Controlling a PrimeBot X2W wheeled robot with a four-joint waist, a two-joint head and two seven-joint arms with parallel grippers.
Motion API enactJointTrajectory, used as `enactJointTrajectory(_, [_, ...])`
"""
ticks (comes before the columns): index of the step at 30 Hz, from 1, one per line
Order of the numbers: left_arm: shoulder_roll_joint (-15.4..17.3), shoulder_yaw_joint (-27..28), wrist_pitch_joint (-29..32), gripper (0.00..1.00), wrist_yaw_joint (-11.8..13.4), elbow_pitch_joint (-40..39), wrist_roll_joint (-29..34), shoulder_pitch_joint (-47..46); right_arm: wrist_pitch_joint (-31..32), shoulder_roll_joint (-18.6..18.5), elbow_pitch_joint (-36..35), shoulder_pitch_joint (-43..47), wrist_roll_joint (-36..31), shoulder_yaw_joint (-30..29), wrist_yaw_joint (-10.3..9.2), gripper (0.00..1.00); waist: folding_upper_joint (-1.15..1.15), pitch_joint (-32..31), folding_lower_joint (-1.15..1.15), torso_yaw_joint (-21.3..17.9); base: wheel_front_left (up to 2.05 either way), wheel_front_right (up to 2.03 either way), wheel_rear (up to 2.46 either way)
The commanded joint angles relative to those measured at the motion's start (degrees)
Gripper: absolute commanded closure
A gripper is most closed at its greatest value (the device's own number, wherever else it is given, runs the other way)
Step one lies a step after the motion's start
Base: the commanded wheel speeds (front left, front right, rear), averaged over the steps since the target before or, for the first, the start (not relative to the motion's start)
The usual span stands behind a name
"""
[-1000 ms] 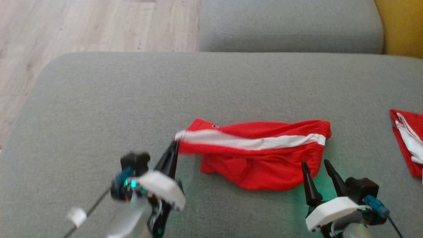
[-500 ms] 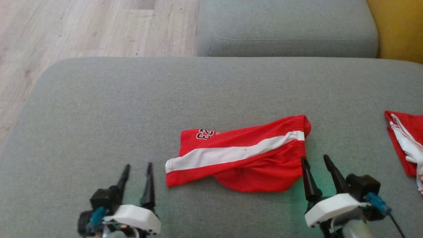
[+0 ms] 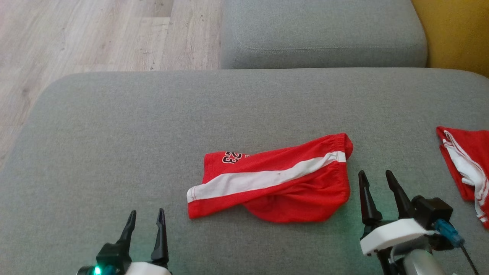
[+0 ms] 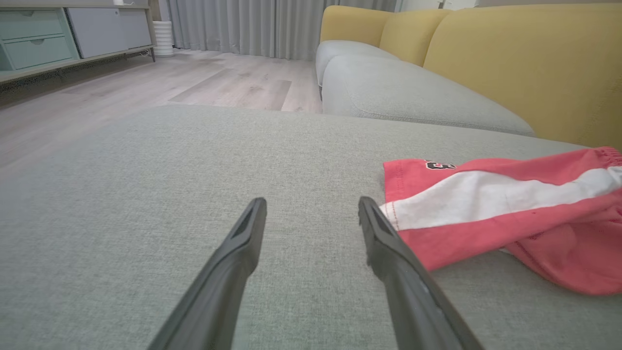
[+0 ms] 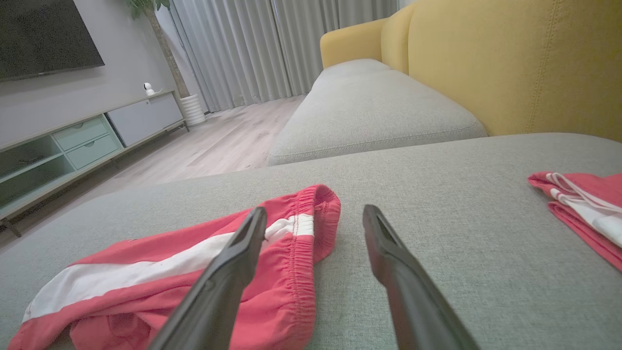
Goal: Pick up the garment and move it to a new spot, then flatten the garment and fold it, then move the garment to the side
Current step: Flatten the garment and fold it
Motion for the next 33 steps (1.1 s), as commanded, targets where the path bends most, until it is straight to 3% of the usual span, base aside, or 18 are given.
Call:
enactJointTrajectory(1, [-0.07, 2.29, -0.71, 0.00, -0.38, -1.34, 0.49, -1.66, -0.69, -0.15, -1.61, -0.78, 0.31, 1.10, 0.39, 0.00, 0.00, -0.01, 0.00, 0.00, 0.00, 0.00, 0.00])
enactJointTrajectory(6, [-0.34, 3.17, -0.71, 0.00, -1.55, -0.61, 0.24, -2.28, -0.69, -0.15, -1.40, -0.78, 0.40, 1.50, 0.39, 0.00, 0.00, 0.19, 0.00, -0.21, 0.00, 0.00, 0.00])
enactJointTrajectory(13, [-0.39, -0.34, -0.71, 0.00, -5.69, 2.70, -13.08, -5.50, -0.69, -0.15, -0.60, -0.84, 0.62, 2.10, 0.39, 0.00, 0.00, 1.47, 0.00, -0.89, 0.00, 0.00, 0.00])
enactJointTrajectory(21, [-0.31, -12.19, -0.71, 0.00, -6.59, 9.88, -28.31, -12.41, -0.69, -0.15, -0.08, -1.47, 0.22, 2.98, 0.39, 0.00, 0.00, 3.41, 0.00, -2.34, 0.00, 0.00, 0.00])
enactJointTrajectory(25, [1.80, -17.38, -0.71, 0.00, -6.60, 11.26, -36.42, -14.92, -0.69, -0.15, -0.14, -1.92, -0.35, 2.91, 0.39, 0.00, 0.00, 4.68, 0.00, -2.84, 0.00, 0.00, 0.00])
enactJointTrajectory(33, [5.41, -24.20, -0.71, 0.00, -6.61, 12.85, -46.79, -18.41, -0.69, -0.15, -0.39, -2.57, -1.02, 2.87, 0.39, 0.00, 0.00, 6.38, 0.00, -3.34, 0.00, 0.00, 0.00])
